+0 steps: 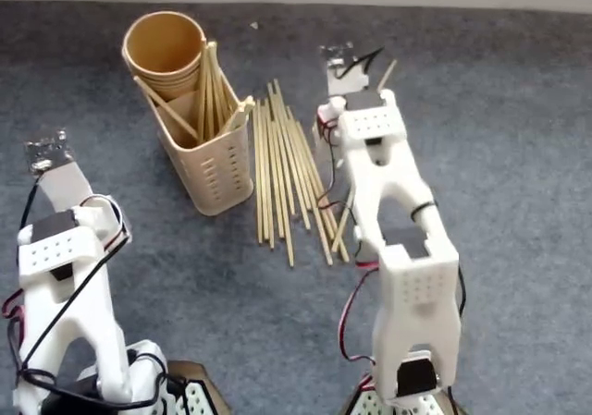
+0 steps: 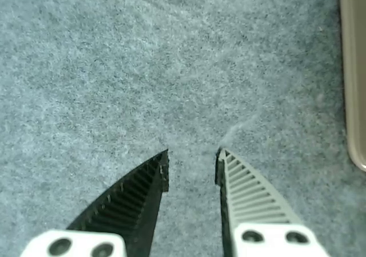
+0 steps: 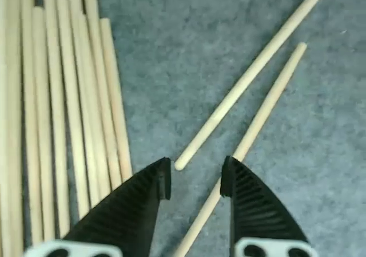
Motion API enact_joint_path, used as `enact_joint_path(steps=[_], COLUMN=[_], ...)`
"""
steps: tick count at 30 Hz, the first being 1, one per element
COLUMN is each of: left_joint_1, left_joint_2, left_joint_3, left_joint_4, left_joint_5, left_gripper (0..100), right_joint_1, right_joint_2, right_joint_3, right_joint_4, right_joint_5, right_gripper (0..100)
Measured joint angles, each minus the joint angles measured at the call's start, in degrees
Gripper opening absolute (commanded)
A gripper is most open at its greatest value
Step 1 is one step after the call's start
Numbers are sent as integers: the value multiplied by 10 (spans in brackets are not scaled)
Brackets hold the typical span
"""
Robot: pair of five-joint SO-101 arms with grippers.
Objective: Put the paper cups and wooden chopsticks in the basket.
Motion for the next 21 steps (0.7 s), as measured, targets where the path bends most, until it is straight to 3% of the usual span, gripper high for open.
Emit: enact_joint_path(steps=[8, 21], left_joint_1=[1, 1], left_joint_2=[0, 0], left_joint_3=[0, 0], left_joint_4=[0, 0], left_joint_5=[0, 0], left_gripper=[166, 166], right_joint_1=[4, 29], right_joint_2=[57, 130], right_joint_3=[-140, -157], right_joint_4=[98, 124], right_joint_5=[-49, -86], right_gripper=[181, 181])
